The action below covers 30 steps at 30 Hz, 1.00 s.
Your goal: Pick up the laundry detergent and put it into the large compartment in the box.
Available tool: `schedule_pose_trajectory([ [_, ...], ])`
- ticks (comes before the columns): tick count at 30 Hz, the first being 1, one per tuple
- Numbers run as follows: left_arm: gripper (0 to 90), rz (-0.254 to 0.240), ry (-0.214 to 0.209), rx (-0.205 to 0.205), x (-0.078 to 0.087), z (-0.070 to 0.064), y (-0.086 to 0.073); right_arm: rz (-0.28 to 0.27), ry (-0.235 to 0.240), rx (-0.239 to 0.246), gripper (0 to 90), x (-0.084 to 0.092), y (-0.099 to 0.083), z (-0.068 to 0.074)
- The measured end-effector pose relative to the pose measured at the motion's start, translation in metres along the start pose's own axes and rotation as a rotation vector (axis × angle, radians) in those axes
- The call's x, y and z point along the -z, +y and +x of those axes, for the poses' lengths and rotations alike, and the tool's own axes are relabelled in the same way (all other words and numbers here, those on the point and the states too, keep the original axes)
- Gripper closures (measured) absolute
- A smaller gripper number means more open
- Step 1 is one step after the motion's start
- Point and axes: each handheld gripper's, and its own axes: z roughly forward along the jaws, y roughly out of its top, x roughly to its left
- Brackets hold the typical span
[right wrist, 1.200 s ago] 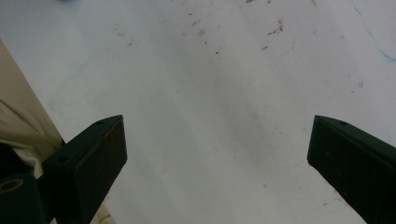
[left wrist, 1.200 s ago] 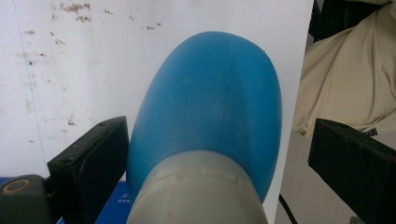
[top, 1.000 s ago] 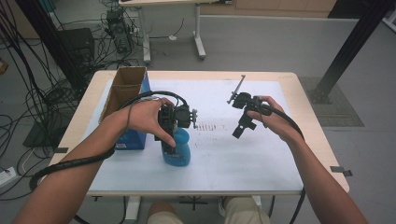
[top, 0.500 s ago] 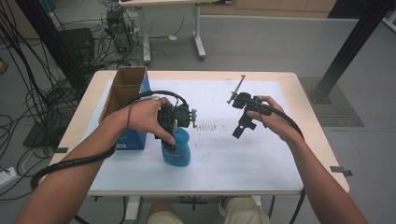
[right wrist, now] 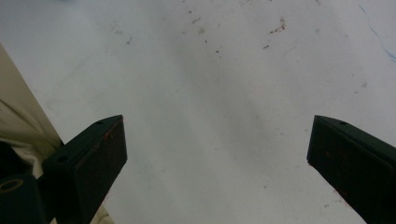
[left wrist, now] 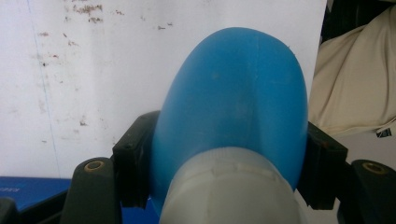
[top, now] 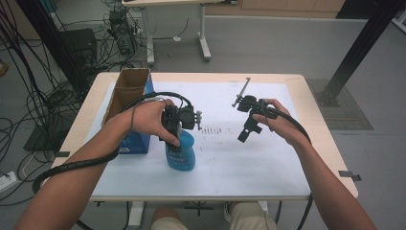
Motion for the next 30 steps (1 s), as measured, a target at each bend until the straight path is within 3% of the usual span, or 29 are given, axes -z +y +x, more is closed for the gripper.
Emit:
schedule_pose_trajectory([
  [30,35.0,0.025,0.0,-0.024,0.0,0.0,0.0061,-0.004,0.0,-0.001,4.8,-0.0005,-0.0004,0.0],
])
